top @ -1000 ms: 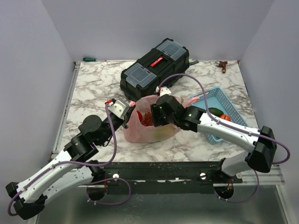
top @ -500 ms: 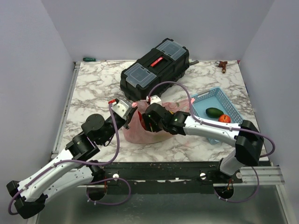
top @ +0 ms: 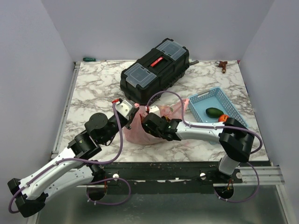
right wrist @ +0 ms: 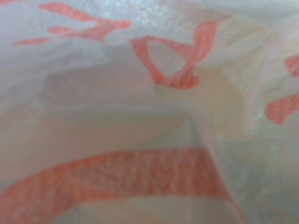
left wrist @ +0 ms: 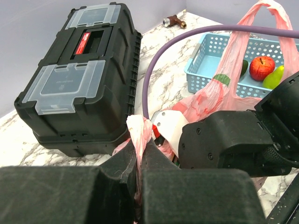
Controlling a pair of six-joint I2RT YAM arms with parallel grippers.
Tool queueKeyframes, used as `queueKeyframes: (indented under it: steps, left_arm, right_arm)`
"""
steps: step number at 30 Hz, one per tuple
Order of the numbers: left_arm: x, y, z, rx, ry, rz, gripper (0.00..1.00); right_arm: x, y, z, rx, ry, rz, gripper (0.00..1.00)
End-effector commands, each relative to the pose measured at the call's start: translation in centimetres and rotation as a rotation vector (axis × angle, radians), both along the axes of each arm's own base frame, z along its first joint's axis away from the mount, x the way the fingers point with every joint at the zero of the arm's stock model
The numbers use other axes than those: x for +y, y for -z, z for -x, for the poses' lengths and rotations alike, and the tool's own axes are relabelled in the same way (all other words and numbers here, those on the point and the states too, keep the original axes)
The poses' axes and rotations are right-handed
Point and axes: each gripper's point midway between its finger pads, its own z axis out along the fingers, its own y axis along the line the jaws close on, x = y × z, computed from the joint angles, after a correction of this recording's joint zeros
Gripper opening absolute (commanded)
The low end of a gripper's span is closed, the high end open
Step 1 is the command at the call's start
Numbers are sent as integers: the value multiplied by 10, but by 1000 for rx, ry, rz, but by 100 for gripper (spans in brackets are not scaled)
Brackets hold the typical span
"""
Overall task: Take the fake fruits out of the plastic bag
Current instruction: Take out the fake fruit from the plastic bag.
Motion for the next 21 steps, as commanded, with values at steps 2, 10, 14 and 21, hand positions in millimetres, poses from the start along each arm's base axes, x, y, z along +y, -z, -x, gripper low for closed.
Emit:
queueKeyframes:
  steps: [2, 10, 14, 21]
  left_arm:
    - [-3, -15, 4, -15, 24, 22, 0]
    - [-4, -14, 3, -10, 22, 17, 0]
    - [-3, -13, 2, -11, 13, 12, 0]
    - [-4, -12, 1, -6, 11, 4, 0]
  right_arm:
    - [-5, 25, -2, 4, 27, 67, 80]
    - [-1, 38, 0, 26, 14, 72, 73]
    - [-5, 56, 6, 56, 19, 86, 73]
    - [-3, 47, 0, 35, 29, 94, 68]
